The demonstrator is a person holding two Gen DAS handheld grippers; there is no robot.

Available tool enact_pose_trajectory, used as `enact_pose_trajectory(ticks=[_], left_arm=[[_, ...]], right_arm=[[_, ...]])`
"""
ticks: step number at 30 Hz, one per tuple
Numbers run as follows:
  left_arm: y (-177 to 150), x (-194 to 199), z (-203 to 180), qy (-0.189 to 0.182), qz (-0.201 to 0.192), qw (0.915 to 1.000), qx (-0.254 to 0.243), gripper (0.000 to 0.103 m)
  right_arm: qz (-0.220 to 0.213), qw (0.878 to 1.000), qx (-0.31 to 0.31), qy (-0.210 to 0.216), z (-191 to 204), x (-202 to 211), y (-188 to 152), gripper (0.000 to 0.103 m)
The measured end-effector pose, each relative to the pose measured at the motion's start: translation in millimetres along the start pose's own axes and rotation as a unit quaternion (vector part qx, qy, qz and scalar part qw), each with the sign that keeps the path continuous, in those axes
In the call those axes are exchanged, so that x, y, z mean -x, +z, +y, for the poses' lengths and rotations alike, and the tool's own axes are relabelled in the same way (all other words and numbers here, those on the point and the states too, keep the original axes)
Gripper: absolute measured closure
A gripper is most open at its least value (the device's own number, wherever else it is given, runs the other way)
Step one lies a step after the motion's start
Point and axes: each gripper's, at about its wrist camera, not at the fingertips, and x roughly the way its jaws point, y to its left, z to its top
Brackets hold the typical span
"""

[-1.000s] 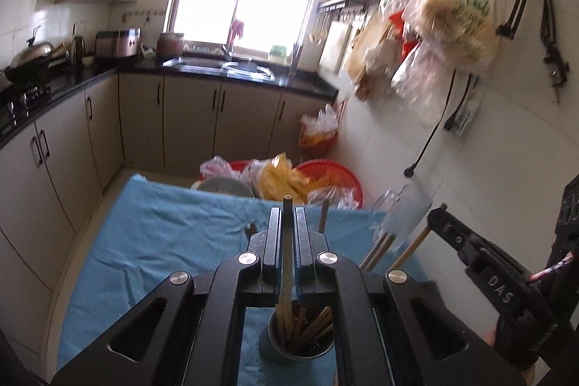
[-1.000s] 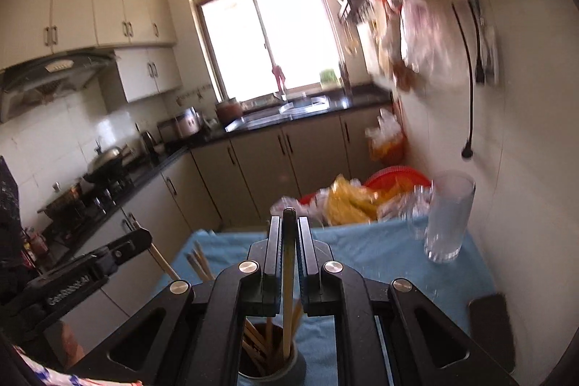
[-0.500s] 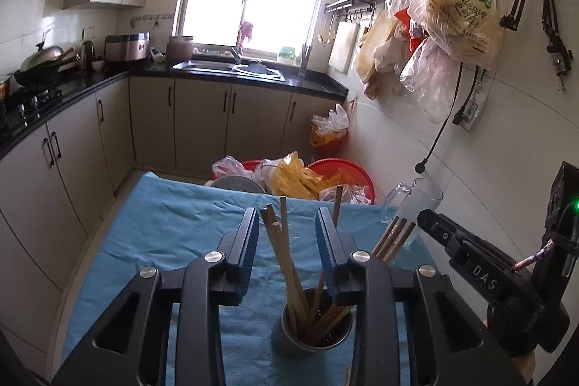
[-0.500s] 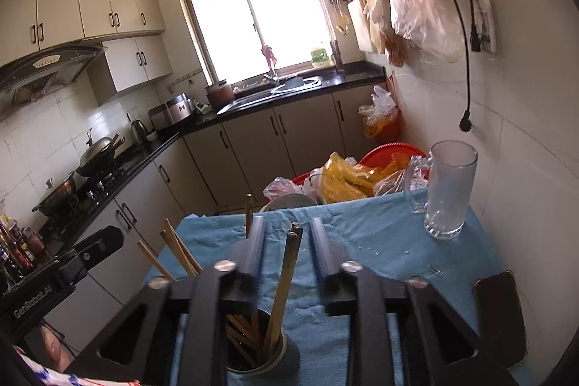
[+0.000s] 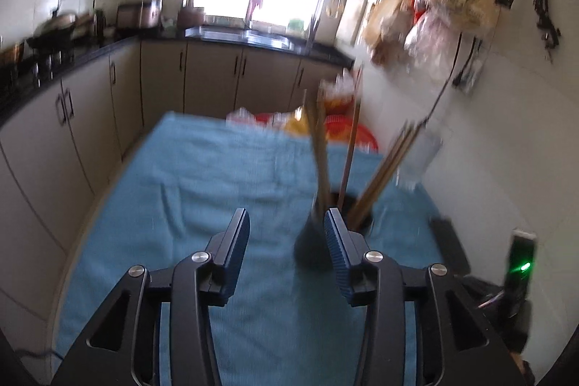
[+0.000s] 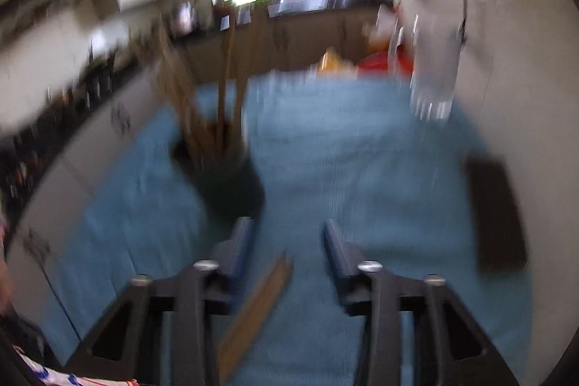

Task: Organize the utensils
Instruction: 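Move both open grippers back to the last chopsticks on the towel, then close the right gripper on a chopstick while the left gripper grasps another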

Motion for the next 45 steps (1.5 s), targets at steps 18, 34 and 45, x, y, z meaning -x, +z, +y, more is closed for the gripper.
enact_pose_trajectory(ticks=[18, 34, 45], left_arm=[[-78, -24, -6, 0.015, 0.074, 0.9969, -0.023, 0.061], [-104, -92, -87, -0.028, 0.173, 0.9773, -0.119, 0.061], [-113, -143, -130, -0.013, 0.208, 0.961, -0.182, 0.096]], right_arm=[[0.043, 0.999, 0.015, -0.027, 31, -32, -33, 0.083], [0.043, 0.998, -0.026, -0.047, -37, 3, -60, 0.092], [0.043, 0.998, -0.041, -0.028, -53, 14, -67, 0.092]])
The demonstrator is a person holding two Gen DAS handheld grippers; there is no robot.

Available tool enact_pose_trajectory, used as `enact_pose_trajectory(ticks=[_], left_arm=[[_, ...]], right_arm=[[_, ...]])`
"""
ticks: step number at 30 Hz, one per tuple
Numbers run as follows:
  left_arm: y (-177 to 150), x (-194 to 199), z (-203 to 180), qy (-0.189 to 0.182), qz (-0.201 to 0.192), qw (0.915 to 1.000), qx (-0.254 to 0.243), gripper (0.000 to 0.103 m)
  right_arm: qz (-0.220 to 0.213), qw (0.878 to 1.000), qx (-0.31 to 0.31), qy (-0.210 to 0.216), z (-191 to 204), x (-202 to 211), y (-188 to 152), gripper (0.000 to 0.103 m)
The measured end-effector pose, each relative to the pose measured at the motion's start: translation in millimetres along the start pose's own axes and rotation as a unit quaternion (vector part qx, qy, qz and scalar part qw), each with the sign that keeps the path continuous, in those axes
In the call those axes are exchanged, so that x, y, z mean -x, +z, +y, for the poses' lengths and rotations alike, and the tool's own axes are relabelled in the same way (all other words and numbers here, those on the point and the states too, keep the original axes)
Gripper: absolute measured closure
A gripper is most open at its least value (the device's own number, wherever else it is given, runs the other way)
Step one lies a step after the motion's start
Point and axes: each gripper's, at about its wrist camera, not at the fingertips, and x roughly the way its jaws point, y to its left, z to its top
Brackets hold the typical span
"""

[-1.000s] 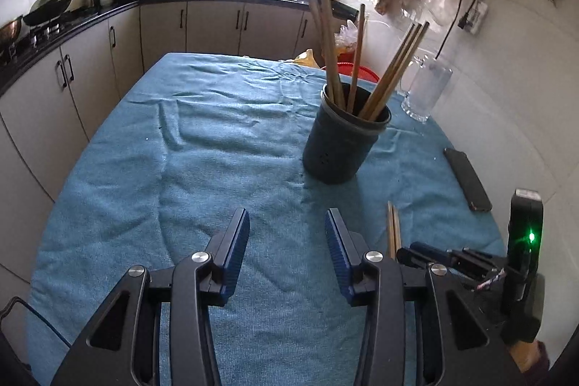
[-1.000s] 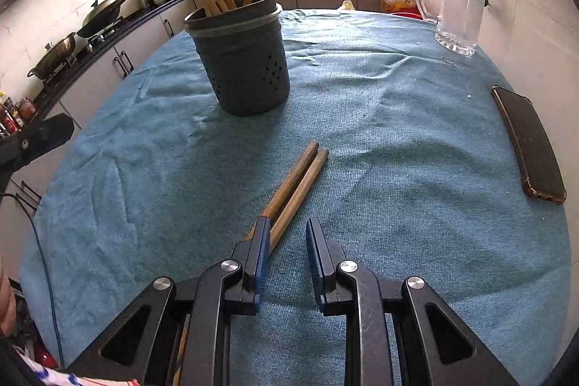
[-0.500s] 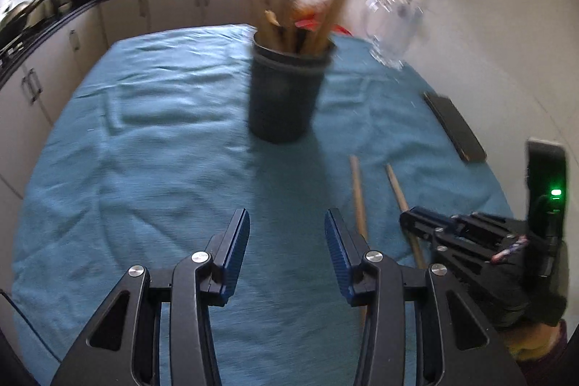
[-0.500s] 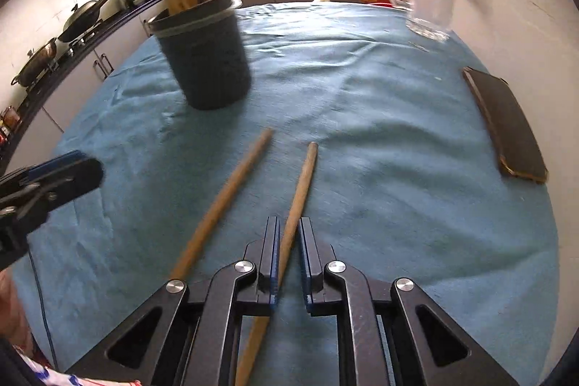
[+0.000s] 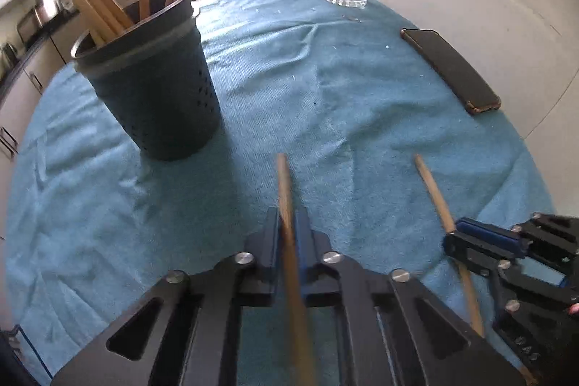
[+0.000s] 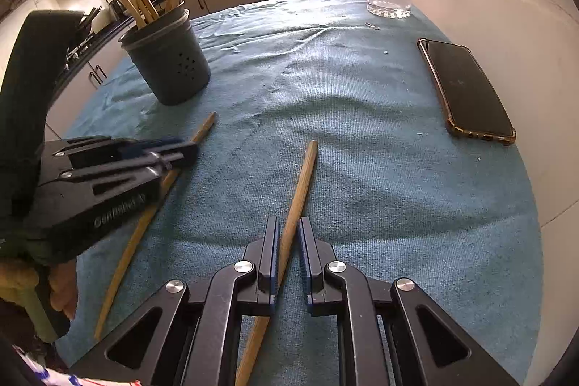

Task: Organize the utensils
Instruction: 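Close the right gripper on a chopstick while the left gripper grasps another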

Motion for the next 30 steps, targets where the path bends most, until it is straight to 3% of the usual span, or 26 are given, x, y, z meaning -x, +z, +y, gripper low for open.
enact_pose_trajectory(ticks=[4, 10, 21, 30], left_arm=[[-12, 9, 18, 0.002, 0.005, 0.9997, 0.025, 0.096], [-29, 23, 44, -0.028, 0.022, 0.9974, 0.062, 0.096], [-12, 11, 36, -0.027, 0.027, 0.9981, 0.048, 0.095], [-17, 13, 33, -0.02, 0.001, 0.9989, 0.043, 0.096]], right_arm=[[0.005, 1.0, 0.0, 0.003, -2, -1, 3, 0.092], [0.017, 1.0, 0.008, -0.01, 3, -5, 9, 0.092], [0.044, 0.998, 0.008, -0.038, 6, -21, 37, 0.092], [0.021, 0.997, 0.025, -0.066, 15, -22, 35, 0.093]])
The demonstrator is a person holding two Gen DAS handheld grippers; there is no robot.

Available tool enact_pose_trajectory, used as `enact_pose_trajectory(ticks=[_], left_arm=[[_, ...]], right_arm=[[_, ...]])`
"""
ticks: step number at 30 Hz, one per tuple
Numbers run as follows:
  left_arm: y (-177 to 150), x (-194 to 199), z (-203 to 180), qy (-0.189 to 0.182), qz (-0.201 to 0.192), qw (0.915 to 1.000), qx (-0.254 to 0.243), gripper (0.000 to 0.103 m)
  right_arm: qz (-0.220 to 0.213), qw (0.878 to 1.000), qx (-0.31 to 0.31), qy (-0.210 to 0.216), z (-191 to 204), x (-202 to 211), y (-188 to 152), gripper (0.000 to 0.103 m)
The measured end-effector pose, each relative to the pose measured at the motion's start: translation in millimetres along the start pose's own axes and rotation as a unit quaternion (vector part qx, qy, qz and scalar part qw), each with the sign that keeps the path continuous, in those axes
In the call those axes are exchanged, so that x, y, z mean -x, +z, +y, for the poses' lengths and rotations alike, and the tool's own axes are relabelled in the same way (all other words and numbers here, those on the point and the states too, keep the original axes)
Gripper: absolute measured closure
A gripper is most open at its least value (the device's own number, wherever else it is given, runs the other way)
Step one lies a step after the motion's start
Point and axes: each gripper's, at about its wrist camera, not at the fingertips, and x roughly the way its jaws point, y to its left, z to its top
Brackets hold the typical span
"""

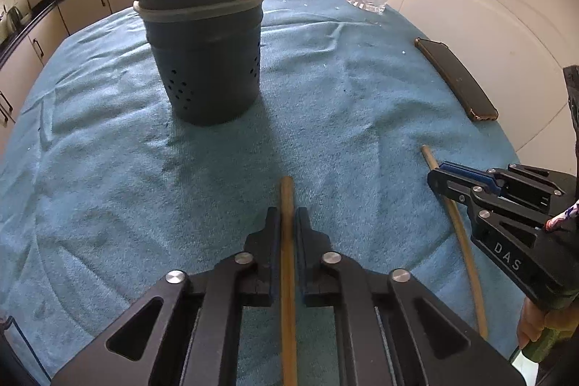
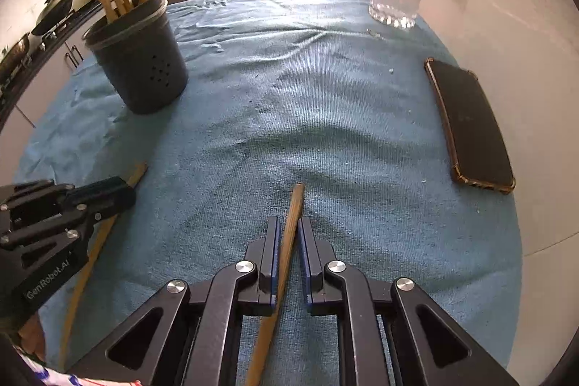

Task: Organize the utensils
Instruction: 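Close the right gripper on a chopstick while the left gripper grasps another, then lift both held chopsticks and carry them above the black cup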

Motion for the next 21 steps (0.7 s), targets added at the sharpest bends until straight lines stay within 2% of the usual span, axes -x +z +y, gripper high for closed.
enact_pose_trajectory(ticks=[4, 8, 13, 16, 21], left_arm=[[-7, 19, 9, -0.006, -0.018, 0.9993, 0.031, 0.096], [-14, 50, 15, -0.012, -0.055, 0.9965, 0.062, 0.096], [-25, 91, 14, 0.003, -0.113, 0.9894, 0.092, 0.096], [-34, 106, 15, 0.009, -0.129, 0.9851, 0.114, 0.096], [-41, 128, 18, 0.033, -0.135, 0.9812, 0.133, 0.096]], right_arm=[[-0.011, 0.999, -0.031, 0.019, -11, 5, -1, 0.096], [-0.049, 0.998, -0.042, 0.026, -15, 26, -5, 0.096], [-0.105, 0.993, -0.046, 0.038, -16, 60, -16, 0.096], [-0.136, 0.989, -0.039, 0.039, -16, 74, -24, 0.096], [-0.145, 0.987, -0.039, 0.055, -16, 80, -31, 0.096]])
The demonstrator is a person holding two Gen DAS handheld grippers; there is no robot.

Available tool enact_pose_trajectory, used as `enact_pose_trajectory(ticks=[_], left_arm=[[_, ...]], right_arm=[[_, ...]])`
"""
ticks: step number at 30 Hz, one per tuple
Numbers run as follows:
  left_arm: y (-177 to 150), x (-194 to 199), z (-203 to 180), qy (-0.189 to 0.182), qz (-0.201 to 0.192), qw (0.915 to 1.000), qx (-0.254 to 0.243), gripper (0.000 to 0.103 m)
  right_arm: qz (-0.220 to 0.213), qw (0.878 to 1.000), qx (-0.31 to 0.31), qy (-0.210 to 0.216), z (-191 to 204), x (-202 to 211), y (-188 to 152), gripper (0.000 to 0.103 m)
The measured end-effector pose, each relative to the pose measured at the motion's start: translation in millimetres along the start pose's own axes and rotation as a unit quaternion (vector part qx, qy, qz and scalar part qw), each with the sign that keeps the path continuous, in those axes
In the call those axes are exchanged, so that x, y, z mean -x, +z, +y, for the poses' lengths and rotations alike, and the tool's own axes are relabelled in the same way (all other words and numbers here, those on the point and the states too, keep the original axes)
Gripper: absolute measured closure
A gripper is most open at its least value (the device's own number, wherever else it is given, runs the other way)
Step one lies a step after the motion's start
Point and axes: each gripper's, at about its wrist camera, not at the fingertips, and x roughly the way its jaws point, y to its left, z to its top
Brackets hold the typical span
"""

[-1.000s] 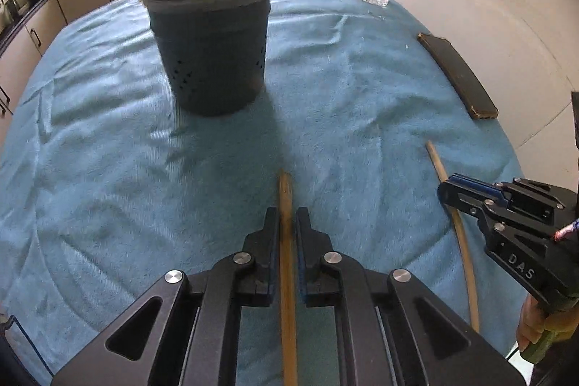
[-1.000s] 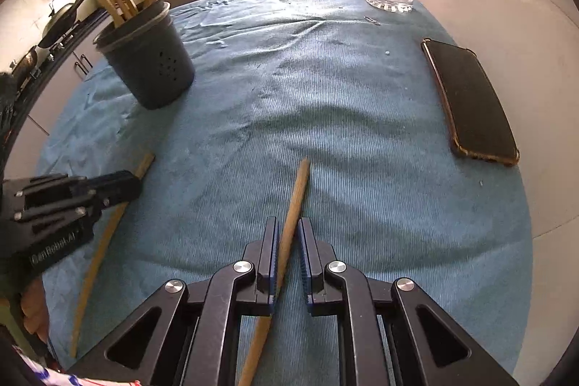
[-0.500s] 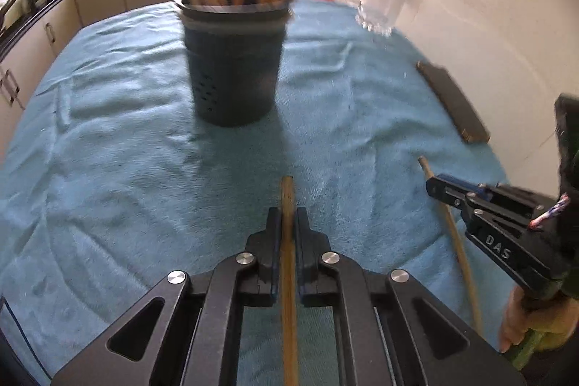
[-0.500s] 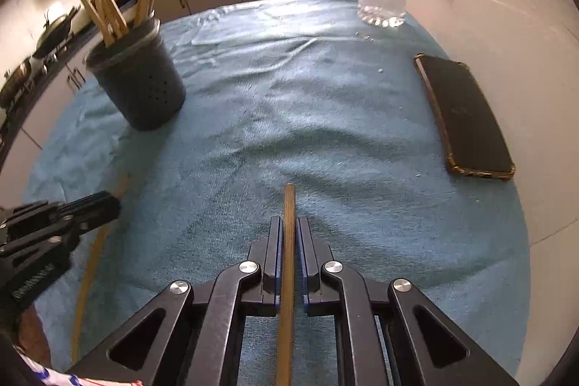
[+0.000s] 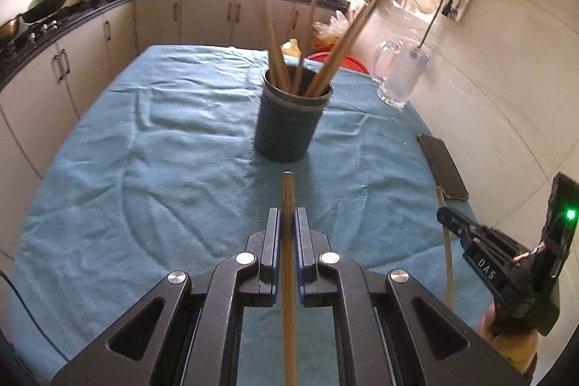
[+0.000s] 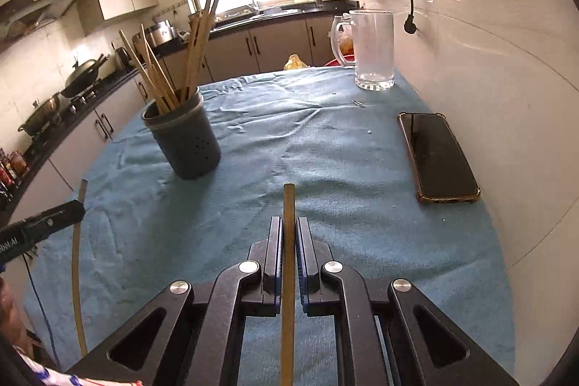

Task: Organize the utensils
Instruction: 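Lift both held chopsticks and carry them above the black cup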

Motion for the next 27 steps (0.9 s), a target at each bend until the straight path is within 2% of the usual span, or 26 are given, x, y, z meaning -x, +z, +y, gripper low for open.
enact_pose_trajectory(ticks=[5, 14, 20, 27], left_arm=[[0, 17, -6, 0.023, -0.025, 0.9994, -0.006, 0.096], [-6, 22, -2, 0.058, -0.035, 0.9977, 0.005, 0.096], [-10, 22, -6, 0.065, -0.027, 0.9975, 0.002, 0.096], [-14, 27, -9, 0.055, -0.027, 0.9981, 0.009, 0.096]], right_arm=[[0.006, 1.0, 0.014, 0.025, 8, -8, 0, 0.096], [0.014, 0.998, 0.031, 0.048, 15, -18, -4, 0.096], [0.013, 0.998, 0.036, 0.052, 18, -16, -6, 0.096], [0.013, 0.998, 0.042, 0.053, 20, -14, -9, 0.096]])
